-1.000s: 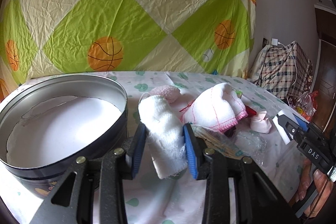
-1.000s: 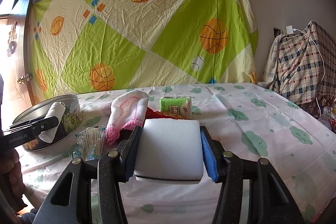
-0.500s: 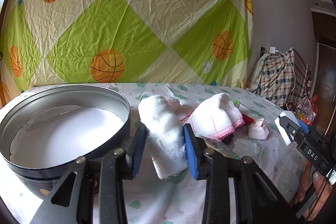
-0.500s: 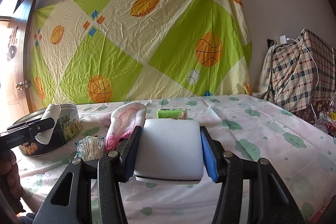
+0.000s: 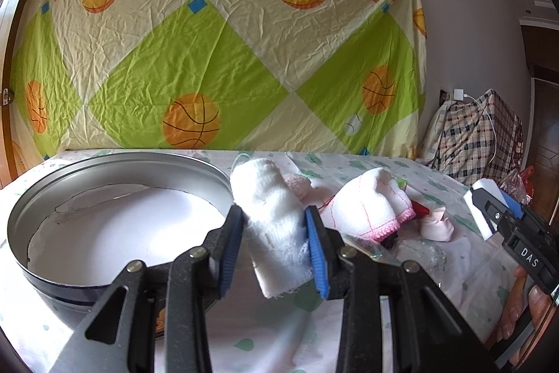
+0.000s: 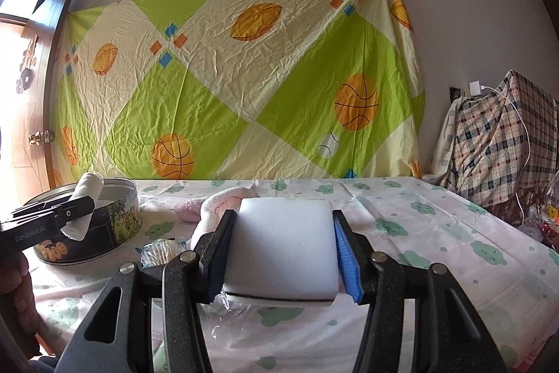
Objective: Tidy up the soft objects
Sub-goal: 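Carry the rolled cloth and sponge block over the black tin with both grippers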
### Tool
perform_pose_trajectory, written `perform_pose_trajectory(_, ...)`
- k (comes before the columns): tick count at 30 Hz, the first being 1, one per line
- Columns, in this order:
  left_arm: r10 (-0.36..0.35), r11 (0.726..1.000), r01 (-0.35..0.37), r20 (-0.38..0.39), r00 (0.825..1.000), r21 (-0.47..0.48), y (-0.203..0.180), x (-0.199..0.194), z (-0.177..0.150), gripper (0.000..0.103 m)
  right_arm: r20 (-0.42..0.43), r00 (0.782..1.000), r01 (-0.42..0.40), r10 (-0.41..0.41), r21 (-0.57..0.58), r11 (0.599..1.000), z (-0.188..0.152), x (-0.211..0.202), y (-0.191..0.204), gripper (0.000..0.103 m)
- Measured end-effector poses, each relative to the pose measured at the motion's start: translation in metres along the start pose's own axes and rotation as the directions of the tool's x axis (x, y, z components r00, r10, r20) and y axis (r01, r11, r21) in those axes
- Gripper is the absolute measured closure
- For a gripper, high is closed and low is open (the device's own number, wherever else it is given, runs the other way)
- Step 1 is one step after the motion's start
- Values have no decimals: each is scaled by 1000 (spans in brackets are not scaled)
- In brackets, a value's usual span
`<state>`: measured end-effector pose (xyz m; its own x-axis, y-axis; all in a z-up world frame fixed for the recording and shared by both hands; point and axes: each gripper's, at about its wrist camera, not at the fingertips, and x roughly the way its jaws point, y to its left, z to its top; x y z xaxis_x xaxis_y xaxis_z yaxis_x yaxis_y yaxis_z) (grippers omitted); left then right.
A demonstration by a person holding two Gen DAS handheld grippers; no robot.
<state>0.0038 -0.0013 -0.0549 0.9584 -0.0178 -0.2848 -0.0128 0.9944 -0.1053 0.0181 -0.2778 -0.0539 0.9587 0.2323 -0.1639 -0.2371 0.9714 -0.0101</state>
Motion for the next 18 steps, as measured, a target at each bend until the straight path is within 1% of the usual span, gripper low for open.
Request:
perform_pose_trajectory(6,21,1000,-21,15,1000,-9,11,-5,0,68,33,998,-52,52,-17,999,8,0,18,48)
perform_pose_trajectory(12,37,999,-36,28,999,-23,22,-9,-1,68,-3,994,-108,108,-25,994,7,10,39,48)
perform_pose_trajectory(18,61,998,-60,41,997,-31,31,-13,-1,68,-13,989,-151,150,-43,988,5,13,62,48)
